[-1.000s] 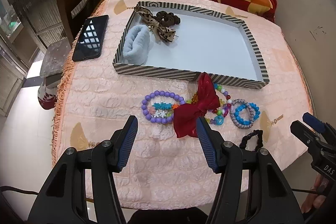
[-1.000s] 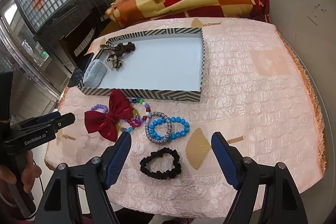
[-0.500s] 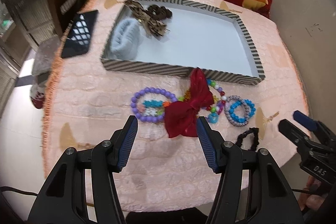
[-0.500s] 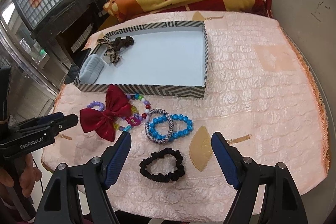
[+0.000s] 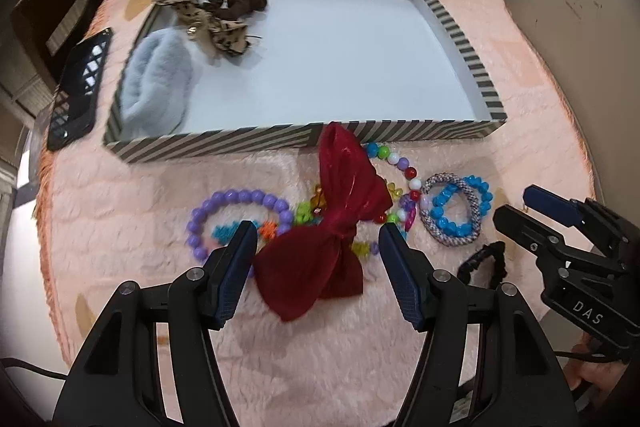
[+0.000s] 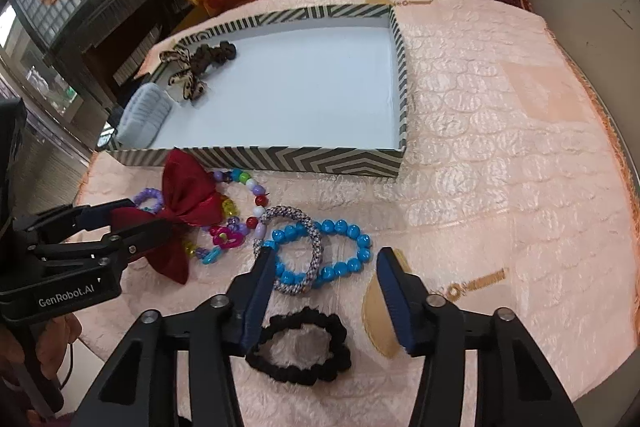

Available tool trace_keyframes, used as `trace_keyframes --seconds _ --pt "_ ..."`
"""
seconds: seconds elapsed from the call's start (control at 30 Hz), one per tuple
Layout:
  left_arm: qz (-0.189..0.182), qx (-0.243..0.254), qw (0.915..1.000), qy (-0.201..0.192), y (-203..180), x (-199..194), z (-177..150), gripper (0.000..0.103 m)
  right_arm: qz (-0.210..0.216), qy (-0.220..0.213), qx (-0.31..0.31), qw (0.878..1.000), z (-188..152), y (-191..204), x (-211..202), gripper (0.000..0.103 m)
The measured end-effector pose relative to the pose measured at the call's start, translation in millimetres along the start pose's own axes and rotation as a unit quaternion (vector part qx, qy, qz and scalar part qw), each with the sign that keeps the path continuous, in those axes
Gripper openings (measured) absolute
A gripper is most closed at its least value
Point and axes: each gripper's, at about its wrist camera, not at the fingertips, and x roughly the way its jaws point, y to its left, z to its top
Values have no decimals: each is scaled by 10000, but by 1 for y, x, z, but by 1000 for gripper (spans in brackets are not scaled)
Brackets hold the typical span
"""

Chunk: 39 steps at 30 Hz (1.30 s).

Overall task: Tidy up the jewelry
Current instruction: 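Grasp the red velvet bow with left while right grasps the silver beaded bracelet, then carry the red bow and silver bracelet into the tray and open both grippers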

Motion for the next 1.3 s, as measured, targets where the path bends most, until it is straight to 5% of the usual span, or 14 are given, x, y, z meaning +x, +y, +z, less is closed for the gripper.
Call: trace_keyframes --seconds 0.13,0.27,0.37,0.47,0.77,1.3 --pt "18 181 9998 85 -6 13 5 63 -35 132 -52 9999 2 2 15 41" --pt "211 326 9992 0 -8 23 7 60 9 266 -30 9996 2 1 29 26" --pt "208 357 9991 -22 -7 27 8 35 39 285 -37 9996 3 1 32 9" --pt "138 376 9991 -134 -5 23 7 16 58 202 -1 9998 3 0 26 7" --pt "-302 58 9987 -403 20 -20 8 13 392 -231 39 9990 11 1 -15 7" --pt "-96 -250 9947 -989 35 -80 11 13 631 -697 -125 9955 40 10 -56 7"
